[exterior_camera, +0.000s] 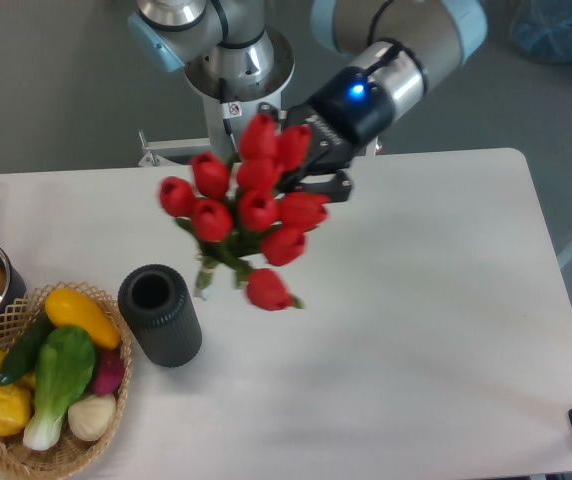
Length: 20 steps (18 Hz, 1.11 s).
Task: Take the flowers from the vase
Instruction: 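Carry the tulip bunch away from the vase over the open table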
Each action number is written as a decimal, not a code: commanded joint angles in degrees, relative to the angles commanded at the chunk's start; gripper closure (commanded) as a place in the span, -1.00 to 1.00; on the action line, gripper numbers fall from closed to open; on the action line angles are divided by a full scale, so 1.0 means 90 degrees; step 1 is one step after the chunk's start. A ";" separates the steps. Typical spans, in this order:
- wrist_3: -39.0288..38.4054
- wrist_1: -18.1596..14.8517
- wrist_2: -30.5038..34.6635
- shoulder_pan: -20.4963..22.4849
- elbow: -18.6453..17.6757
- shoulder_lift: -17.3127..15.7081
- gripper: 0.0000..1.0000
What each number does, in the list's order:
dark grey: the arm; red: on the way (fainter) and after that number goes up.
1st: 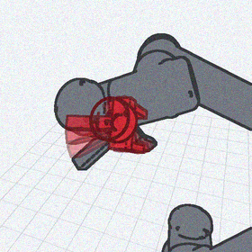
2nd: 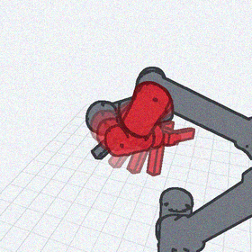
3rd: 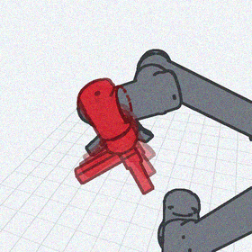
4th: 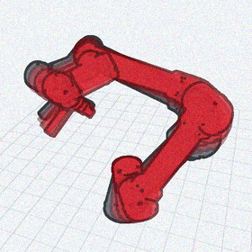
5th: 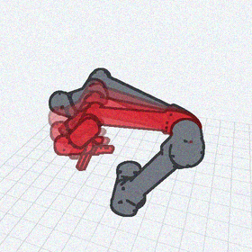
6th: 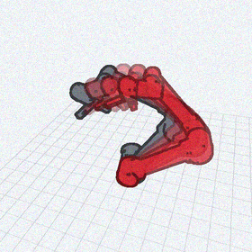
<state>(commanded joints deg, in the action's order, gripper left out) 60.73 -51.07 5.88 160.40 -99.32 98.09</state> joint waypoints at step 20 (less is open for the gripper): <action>0.0450 -0.0117 0.5740 -0.0906 0.0342 -0.0293 1.00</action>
<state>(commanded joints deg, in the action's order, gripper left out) 64.78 -52.12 57.54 152.24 -96.24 95.45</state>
